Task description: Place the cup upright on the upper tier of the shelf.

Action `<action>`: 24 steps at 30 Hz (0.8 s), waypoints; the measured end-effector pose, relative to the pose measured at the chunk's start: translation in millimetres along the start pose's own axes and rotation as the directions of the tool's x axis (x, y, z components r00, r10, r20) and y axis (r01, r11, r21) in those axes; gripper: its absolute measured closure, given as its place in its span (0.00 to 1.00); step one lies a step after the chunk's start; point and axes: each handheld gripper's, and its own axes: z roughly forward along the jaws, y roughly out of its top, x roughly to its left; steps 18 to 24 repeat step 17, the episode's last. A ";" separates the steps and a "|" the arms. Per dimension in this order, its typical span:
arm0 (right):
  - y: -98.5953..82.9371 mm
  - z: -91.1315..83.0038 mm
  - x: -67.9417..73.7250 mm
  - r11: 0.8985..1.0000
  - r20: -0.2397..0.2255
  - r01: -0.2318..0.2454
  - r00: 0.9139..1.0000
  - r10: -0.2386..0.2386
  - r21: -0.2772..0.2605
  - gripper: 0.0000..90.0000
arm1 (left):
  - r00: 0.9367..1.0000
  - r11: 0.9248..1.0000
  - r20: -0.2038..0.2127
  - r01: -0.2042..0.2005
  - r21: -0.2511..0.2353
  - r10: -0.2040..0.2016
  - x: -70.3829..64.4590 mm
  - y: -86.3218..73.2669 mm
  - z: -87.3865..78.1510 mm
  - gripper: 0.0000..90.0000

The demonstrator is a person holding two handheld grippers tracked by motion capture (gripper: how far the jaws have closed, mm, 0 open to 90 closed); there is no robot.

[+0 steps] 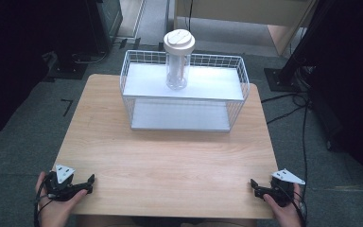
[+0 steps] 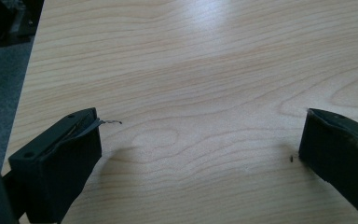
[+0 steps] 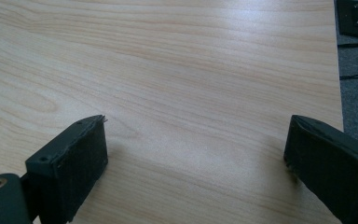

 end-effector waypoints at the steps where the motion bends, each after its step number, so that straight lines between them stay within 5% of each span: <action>1: 0.0 0.0 0.0 1.000 0.000 0.000 1.000 0.000 0.000 0.06 | 1.000 1.000 0.012 0.014 0.007 -0.014 1.5 0.1 0.5 0.00; 3: 0.0 0.0 0.0 1.000 0.000 0.000 1.000 0.000 0.000 0.06 | 0.999 0.999 0.031 0.042 0.018 -0.042 4.4 0.2 1.6 0.00; 24: 0.0 0.0 0.0 1.000 0.000 0.000 1.000 0.000 0.000 0.06 | 0.999 0.998 0.023 0.047 0.038 -0.048 2.6 4.5 3.7 0.00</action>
